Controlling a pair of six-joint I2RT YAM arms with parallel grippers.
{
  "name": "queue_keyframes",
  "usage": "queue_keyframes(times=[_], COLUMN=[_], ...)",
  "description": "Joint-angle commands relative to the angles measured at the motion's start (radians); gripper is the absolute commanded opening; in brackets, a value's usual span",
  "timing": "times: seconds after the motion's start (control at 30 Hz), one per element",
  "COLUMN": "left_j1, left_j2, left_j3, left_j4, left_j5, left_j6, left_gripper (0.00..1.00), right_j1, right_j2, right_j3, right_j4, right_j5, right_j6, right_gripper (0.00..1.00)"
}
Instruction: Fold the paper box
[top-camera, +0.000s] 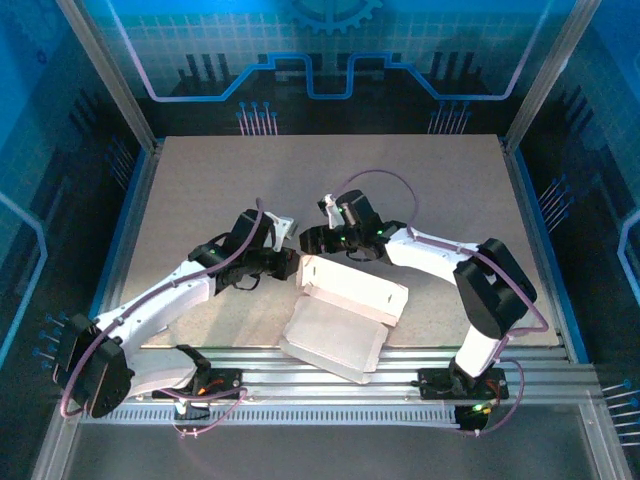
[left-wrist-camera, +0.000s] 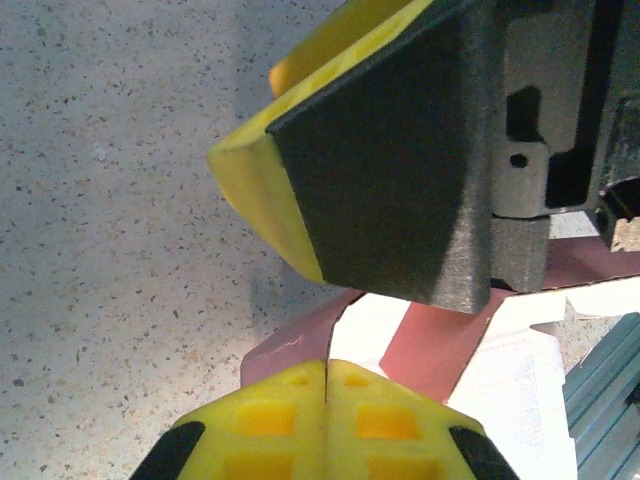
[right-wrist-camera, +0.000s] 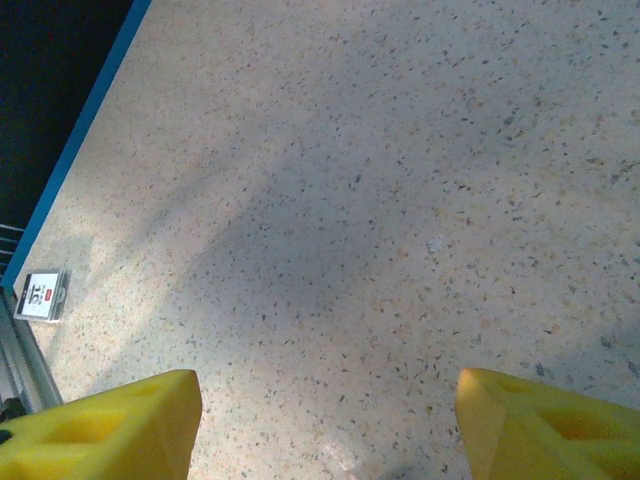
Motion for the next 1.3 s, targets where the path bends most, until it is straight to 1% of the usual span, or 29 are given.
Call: queue_keyframes(times=[0.0, 0.17, 0.27, 0.47, 0.63, 0.73, 0.9, 1.1, 1.27], left_j1=[-0.006, -0.008, -0.007, -0.007, -0.006, -0.007, -0.007, -0.007, -0.007], left_j2=[-0.014, 0.017, 0.069, 0.198, 0.335, 0.39, 0.404, 0.387, 0.391], left_j3=[-0.019, -0.026, 0.013, 0.137, 0.272, 0.325, 0.325, 0.302, 0.312], left_j4=[0.002, 0.084, 0.112, 0.159, 0.158, 0.143, 0.119, 0.093, 0.062], left_j5=[-0.037, -0.098, -0.115, -0.099, -0.044, -0.012, -0.01, -0.001, 0.004], left_j6=[-0.017, 0.005, 0.04, 0.116, 0.149, 0.151, 0.149, 0.153, 0.158], left_gripper=[0.01, 0.01, 0.02, 0.03, 0.06, 0.06, 0.05, 0.05, 0.05], right_j1=[0.013, -0.013, -0.042, -0.105, -0.165, -0.192, -0.216, -0.225, -0.222], right_j2=[0.008, -0.005, -0.021, -0.061, -0.092, -0.128, -0.177, -0.189, -0.224], right_j3=[-0.005, 0.039, 0.064, 0.073, 0.046, 0.011, -0.044, -0.076, -0.13], right_j4=[0.03, -0.02, -0.057, -0.109, -0.115, -0.116, -0.107, -0.096, -0.11], right_j5=[0.036, 0.031, 0.017, -0.025, -0.089, -0.096, -0.071, -0.109, -0.132], right_j6=[0.009, -0.014, -0.032, -0.057, -0.056, -0.05, -0.032, -0.043, -0.066], right_gripper=[0.69, 0.69, 0.69, 0.69, 0.69, 0.69, 0.69, 0.69, 0.67])
